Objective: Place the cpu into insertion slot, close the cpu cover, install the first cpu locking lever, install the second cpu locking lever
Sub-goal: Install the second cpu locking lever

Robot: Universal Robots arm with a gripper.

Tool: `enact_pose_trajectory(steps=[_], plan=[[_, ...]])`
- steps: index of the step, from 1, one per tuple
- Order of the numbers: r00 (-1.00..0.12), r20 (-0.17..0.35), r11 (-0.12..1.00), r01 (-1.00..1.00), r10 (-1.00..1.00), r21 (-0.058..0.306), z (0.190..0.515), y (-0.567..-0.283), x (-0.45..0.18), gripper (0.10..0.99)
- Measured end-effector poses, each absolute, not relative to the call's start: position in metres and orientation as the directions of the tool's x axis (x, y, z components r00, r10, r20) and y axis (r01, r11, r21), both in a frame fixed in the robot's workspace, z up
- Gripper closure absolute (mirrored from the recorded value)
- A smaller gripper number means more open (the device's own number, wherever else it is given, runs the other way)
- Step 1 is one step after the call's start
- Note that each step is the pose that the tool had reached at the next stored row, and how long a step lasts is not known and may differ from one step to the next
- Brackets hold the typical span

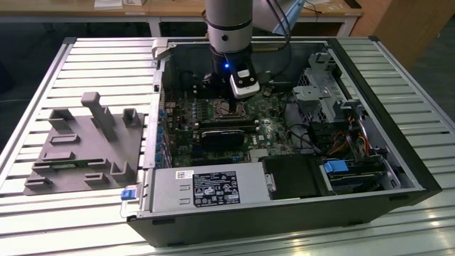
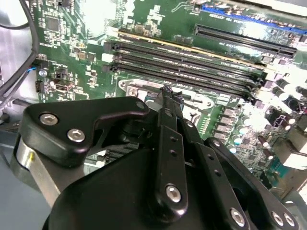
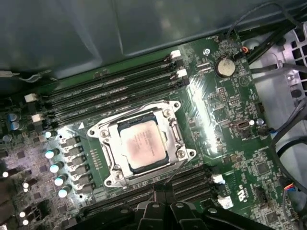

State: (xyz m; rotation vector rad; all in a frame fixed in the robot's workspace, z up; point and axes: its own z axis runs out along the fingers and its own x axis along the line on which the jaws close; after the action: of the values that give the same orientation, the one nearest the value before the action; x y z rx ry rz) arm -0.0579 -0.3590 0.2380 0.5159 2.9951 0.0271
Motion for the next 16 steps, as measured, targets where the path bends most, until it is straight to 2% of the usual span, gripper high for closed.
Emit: enact_pose_trajectory(steps=[5, 16], plan=[[-0.937, -0.092, 0.942, 0.333, 0.336, 0.052, 0.237, -0.362, -0.066, 0.984], [-0.937, -0.063, 0.934, 0.332, 0.342, 0.132, 0.233, -0.376, -0.07, 0.984]])
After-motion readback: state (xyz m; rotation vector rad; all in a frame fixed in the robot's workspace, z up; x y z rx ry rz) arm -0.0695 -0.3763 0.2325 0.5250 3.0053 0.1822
